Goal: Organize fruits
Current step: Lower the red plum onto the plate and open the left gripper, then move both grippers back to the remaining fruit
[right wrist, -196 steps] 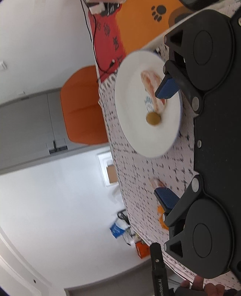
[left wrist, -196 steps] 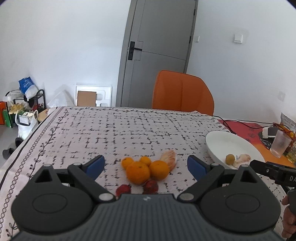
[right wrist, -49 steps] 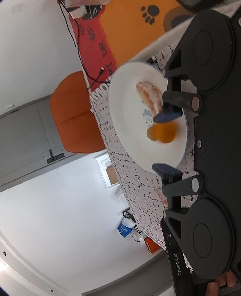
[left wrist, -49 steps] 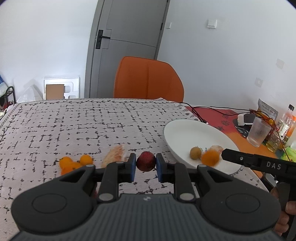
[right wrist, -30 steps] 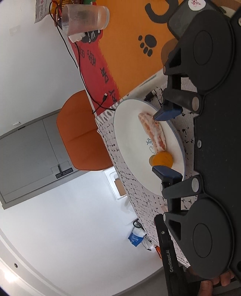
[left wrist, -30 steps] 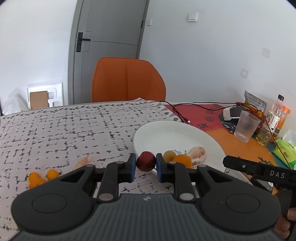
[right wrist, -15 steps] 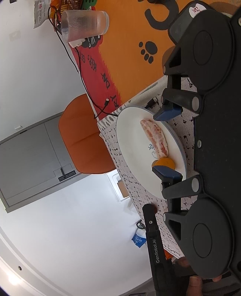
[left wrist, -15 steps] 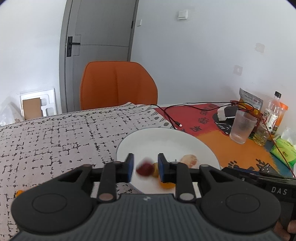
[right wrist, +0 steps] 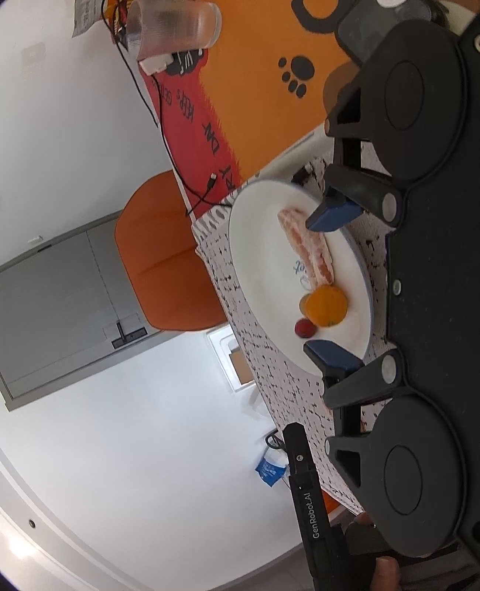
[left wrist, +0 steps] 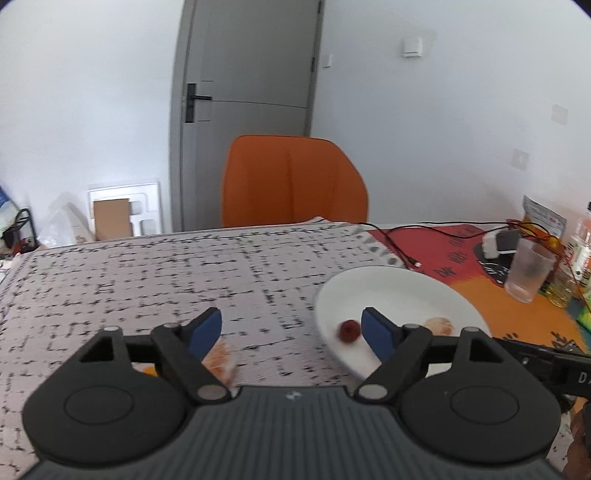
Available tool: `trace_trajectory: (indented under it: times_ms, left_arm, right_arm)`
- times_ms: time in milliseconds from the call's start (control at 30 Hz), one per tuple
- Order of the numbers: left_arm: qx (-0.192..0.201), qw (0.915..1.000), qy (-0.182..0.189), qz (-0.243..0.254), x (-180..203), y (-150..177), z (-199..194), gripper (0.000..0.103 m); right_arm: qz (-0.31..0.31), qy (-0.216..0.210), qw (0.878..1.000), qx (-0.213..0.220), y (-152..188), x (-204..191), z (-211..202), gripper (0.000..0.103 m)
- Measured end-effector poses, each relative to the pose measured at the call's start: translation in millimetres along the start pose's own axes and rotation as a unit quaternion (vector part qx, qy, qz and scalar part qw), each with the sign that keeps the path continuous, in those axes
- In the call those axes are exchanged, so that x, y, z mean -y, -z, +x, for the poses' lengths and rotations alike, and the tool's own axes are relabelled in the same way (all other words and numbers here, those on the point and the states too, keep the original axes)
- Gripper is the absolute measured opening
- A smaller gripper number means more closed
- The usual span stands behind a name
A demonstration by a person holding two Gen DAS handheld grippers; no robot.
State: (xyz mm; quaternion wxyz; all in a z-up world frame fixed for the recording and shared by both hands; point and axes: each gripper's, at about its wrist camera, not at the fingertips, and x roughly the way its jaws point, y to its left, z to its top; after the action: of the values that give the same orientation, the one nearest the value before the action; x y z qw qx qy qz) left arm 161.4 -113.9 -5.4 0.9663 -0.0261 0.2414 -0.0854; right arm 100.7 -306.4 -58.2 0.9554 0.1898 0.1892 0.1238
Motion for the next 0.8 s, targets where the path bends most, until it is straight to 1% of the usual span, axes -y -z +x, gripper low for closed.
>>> trace_trajectory:
  times_ms: [133,200,333,500,800]
  left_arm:
    - [0.0,0.9998,-0.016,-0.012,-15.7,2.3,-7.5,0.089]
    - [0.006,0.9996,-0.022,-0.019,-23.5,4.7,-13.4,0.091]
    - [0.011,0.9991,-0.033,-0.022,-35.0,8.0,-22.5,0.093]
    - [0.012,0.9985,-0.045,-0.029,-50.5,13.1,-30.8,0.094]
    - [-0.002,0.9973,-0.063,-0.038,-71.8,28.9,-39.3,0.094]
  right_arm:
    - [-0.005,-0.008,1.0,-0.003,0.6,-9.5,5.1,0.072]
    - [-0.01,-0.011,1.0,-0.004,1.2,-16.0,7.4,0.079]
    - [-0.017,-0.02,1.0,-0.006,2.4,-27.6,13.6,0.085]
    - [-0.027,-0.031,0.999,-0.009,4.6,-40.9,20.0,0.097]
    - [-0.043,-0.049,0.998,-0.016,7.3,-58.4,27.7,0.099]
